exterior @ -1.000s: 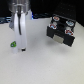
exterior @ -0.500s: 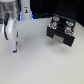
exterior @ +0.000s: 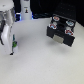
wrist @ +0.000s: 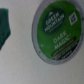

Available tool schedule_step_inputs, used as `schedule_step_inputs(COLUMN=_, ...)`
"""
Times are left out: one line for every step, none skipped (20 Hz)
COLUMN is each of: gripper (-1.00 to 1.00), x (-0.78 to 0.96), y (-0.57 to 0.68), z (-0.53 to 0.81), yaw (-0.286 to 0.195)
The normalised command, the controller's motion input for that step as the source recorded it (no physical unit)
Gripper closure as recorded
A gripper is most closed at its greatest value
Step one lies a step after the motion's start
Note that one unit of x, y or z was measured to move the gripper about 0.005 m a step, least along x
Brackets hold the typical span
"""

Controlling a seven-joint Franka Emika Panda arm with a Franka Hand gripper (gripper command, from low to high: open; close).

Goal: Open the kcup holder, insert the kcup into the holder, and close the kcup holder

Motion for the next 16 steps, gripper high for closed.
schedule_step_inputs(gripper=-1.00, x=-0.47, y=0.24, z=0.13, yaw=-0.004)
schedule_step_inputs(gripper=-1.00, x=-0.45, y=0.23, z=0.09, yaw=-0.004)
schedule_step_inputs(gripper=-1.00, x=-0.41, y=0.20, z=0.00, yaw=-0.002)
schedule_step_inputs(gripper=-1.00, x=-0.36, y=0.15, z=0.00, yaw=0.000)
schedule_step_inputs(gripper=-1.00, x=-0.33, y=0.09, z=0.00, yaw=0.000)
schedule_step_inputs(gripper=-1.00, x=-0.12, y=-0.02, z=-0.18, yaw=-0.131)
schedule_step_inputs(gripper=1.00, x=-0.04, y=-0.01, z=-0.13, yaw=-0.075)
schedule_step_inputs(gripper=-1.00, x=-0.02, y=-0.01, z=-0.18, yaw=-0.110)
schedule_step_inputs(gripper=-1.00, x=0.03, y=-0.02, z=-0.21, yaw=-0.110)
schedule_step_inputs(gripper=-1.00, x=0.05, y=-0.05, z=-0.23, yaw=-0.113)
schedule_step_inputs(gripper=-1.00, x=0.10, y=-0.07, z=-0.22, yaw=-0.116)
schedule_step_inputs(gripper=-1.00, x=0.18, y=-0.06, z=-0.15, yaw=-0.116)
schedule_step_inputs(gripper=-1.00, x=0.23, y=-0.05, z=-0.07, yaw=-0.135)
schedule_step_inputs(gripper=-1.00, x=0.22, y=0.04, z=0.01, yaw=-0.046)
schedule_step_inputs(gripper=-1.00, x=0.20, y=0.03, z=-0.01, yaw=-0.058)
schedule_step_inputs(gripper=-1.00, x=0.15, y=0.01, z=-0.02, yaw=-0.049)
